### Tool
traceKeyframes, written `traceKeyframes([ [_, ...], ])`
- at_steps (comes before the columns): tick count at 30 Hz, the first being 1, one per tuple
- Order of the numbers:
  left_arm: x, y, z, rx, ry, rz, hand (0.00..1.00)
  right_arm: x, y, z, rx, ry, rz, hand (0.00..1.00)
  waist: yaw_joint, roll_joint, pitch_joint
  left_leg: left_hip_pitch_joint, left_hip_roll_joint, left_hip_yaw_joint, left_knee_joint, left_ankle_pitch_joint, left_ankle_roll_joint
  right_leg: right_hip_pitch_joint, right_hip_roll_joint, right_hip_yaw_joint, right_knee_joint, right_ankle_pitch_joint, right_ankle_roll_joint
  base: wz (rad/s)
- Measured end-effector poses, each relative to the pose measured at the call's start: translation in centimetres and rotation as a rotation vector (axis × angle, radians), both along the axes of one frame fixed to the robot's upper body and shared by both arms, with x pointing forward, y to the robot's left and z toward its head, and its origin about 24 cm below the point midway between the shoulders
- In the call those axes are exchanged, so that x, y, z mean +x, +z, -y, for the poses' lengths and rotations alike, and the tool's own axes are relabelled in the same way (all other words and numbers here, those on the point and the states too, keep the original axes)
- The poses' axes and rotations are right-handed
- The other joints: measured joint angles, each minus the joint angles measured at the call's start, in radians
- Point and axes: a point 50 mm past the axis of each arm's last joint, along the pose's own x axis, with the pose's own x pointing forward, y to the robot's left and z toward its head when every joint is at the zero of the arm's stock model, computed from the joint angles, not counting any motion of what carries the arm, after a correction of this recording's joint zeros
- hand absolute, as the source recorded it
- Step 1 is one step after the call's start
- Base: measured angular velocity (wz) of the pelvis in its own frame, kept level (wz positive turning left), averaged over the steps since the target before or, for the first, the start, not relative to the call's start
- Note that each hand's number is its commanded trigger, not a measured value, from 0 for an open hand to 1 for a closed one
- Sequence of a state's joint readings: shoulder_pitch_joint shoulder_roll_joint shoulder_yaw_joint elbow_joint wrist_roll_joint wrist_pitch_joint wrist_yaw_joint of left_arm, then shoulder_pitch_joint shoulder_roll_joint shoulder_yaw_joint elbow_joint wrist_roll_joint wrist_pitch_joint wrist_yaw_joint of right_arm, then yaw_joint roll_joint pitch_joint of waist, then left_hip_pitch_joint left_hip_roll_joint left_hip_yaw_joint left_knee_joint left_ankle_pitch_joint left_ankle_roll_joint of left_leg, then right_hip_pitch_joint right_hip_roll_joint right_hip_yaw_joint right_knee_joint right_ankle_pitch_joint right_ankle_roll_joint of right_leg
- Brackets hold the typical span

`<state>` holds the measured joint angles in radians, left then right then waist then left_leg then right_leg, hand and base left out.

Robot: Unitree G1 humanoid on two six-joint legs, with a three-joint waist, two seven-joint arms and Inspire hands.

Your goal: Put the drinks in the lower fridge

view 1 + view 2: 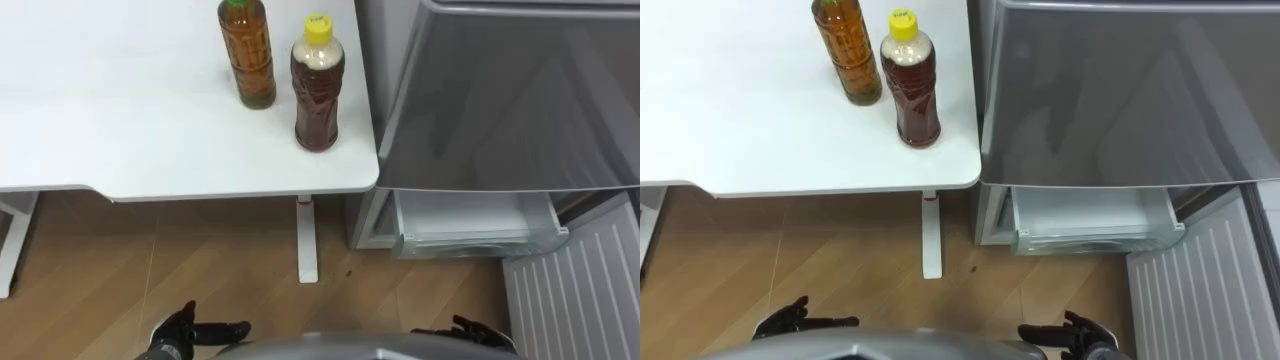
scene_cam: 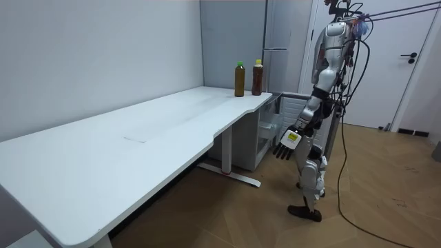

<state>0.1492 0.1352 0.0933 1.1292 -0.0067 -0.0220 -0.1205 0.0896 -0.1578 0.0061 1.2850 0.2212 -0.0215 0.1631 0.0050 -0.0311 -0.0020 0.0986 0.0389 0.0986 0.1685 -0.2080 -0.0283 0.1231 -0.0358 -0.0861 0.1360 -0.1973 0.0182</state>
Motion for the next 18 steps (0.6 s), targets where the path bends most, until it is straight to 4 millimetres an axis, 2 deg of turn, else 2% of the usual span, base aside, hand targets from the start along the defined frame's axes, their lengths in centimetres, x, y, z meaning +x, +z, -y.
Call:
traceKeyframes([
  [18, -0.05, 0.0, -0.06, 0.03, 0.012, 0.001, 0.0, 0.42, 0.0, -0.13, -0.005, 0.017, 0.004, 0.0, 0.001, 0.0, 0.0014, -0.001, -0.002, -0.013, 0.001, 0.0, 0.0, 0.009, 0.0, -0.007, -0.002, 0.0, 0.0, 0.01],
])
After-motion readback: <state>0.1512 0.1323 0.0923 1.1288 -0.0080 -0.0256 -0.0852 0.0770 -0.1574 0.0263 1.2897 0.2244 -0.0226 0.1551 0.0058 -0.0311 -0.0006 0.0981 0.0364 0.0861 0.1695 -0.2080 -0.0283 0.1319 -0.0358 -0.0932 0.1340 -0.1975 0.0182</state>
